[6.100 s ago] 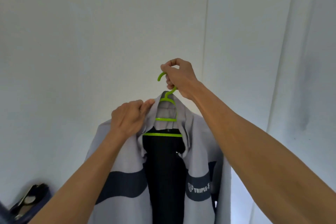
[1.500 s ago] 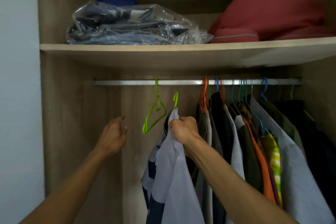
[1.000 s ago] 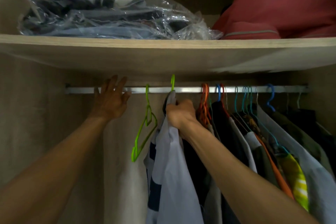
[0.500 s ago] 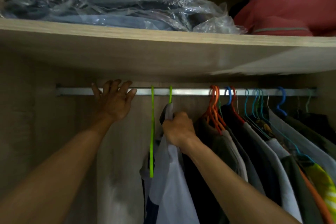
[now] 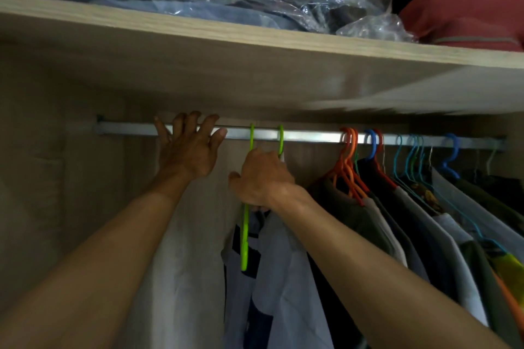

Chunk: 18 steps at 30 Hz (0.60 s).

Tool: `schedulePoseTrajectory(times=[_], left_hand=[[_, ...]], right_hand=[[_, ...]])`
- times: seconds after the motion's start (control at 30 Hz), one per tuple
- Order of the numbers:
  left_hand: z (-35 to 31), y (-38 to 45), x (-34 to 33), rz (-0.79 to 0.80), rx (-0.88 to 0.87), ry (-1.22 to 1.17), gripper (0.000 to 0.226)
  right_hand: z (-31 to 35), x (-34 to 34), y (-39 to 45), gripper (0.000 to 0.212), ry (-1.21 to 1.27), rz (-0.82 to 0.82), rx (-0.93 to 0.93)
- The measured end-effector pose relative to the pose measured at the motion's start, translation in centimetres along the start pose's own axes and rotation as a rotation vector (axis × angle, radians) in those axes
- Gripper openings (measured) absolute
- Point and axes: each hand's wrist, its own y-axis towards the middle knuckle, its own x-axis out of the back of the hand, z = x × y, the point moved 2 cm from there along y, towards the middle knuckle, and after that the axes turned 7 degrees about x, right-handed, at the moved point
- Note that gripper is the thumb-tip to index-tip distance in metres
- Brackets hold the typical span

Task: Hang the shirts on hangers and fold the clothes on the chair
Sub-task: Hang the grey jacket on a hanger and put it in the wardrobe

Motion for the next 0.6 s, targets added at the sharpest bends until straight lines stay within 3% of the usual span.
schedulePoseTrajectory(times=[0.1, 0.3, 0.47, 0.6], left_hand=[[-0.2, -0.1, 0.0, 0.005, 0.006, -0.001, 0.051], [-0.2, -0.2, 0.0, -0.018, -0.004, 0.01, 0.052], [0.0, 0.0, -0.2, 0.001, -0.002, 0.005, 0.051], [0.1, 0.1, -0.1, 0.07, 0.012, -0.003, 0.051]], right_hand=[[-0.4, -0.8, 0.3, 0.017, 0.073, 0.039, -0.039], [-0.2, -1.4, 0.4, 0.009, 0.157, -0.034, -0.072], [0.0, 0.1, 1.2, 0.031, 0.155, -0.145, -0.032], [-0.5, 1.1, 1.2, 0.037, 0.224, -0.154, -0.008]])
